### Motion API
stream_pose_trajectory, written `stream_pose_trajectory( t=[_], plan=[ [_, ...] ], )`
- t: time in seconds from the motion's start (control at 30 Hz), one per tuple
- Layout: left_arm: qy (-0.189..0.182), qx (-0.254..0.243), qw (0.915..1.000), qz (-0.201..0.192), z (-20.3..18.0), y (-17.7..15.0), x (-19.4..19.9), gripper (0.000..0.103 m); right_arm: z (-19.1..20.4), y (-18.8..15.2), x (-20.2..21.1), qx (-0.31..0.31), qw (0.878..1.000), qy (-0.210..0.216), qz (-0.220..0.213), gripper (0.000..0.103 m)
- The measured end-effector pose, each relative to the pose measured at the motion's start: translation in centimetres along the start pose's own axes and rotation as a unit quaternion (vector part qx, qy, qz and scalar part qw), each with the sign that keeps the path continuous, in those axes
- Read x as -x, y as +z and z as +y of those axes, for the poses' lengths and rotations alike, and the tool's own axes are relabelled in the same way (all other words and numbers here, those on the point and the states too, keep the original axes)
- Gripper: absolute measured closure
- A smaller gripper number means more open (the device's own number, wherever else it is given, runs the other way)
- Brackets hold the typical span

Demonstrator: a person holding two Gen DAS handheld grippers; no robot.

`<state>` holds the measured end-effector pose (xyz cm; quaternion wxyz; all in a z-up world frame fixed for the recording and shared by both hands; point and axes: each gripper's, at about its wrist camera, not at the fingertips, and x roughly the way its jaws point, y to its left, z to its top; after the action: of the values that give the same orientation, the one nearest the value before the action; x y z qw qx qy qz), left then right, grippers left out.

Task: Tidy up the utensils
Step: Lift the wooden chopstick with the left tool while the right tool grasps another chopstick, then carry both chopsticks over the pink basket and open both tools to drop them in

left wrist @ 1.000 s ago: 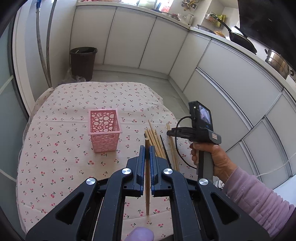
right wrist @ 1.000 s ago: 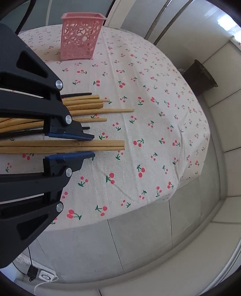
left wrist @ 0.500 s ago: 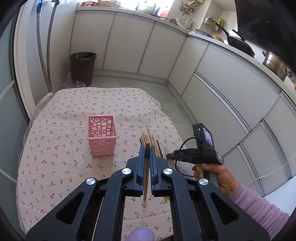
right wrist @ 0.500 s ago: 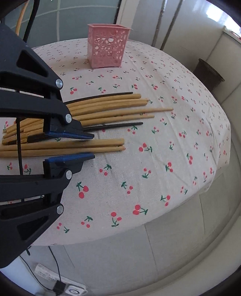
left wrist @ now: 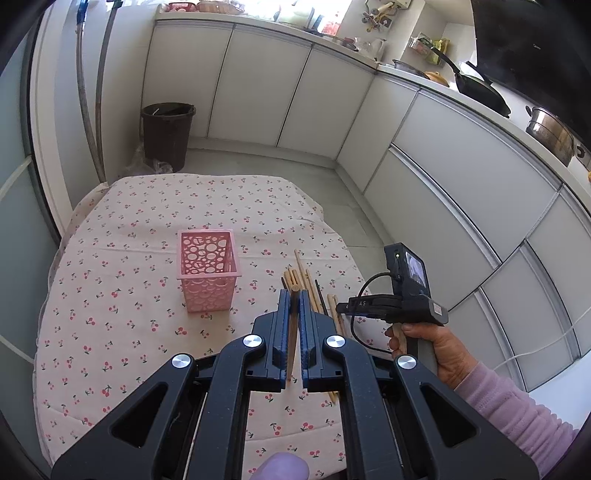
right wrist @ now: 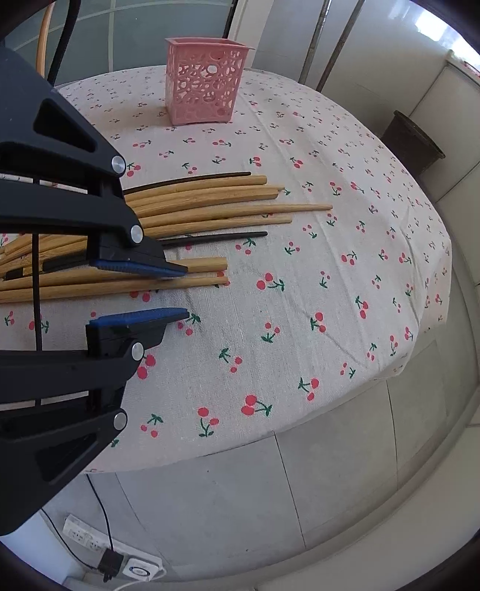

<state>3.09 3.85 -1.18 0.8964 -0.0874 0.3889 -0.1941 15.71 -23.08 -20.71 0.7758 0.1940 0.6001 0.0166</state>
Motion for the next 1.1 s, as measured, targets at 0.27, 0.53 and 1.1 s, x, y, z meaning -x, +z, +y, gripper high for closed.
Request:
stream_pose_trajectory(
  t=[0.27, 0.53, 1.1],
  plan=[
    [0.002, 0.000, 1.0000, -0.008, 0.2, 0.1, 0.6, 0.098, 1.4, -0.4, -0.4, 0.046, 0.997, -0.053, -0.019, 0.097],
    [0.003, 0.001, 0.9994, -0.033, 0.4, 0.7, 2.5, 0.098, 1.4, -0.8, 6.7, 0.038, 0.995, 0.002, -0.088, 0.098],
    [0.043, 0.047, 0.9811, -0.183, 2.4, 9.2, 8.2, 0.098, 6.6, 1.5, 25.6, 0.008, 0.930, 0.182, -0.320, 0.098]
  ],
)
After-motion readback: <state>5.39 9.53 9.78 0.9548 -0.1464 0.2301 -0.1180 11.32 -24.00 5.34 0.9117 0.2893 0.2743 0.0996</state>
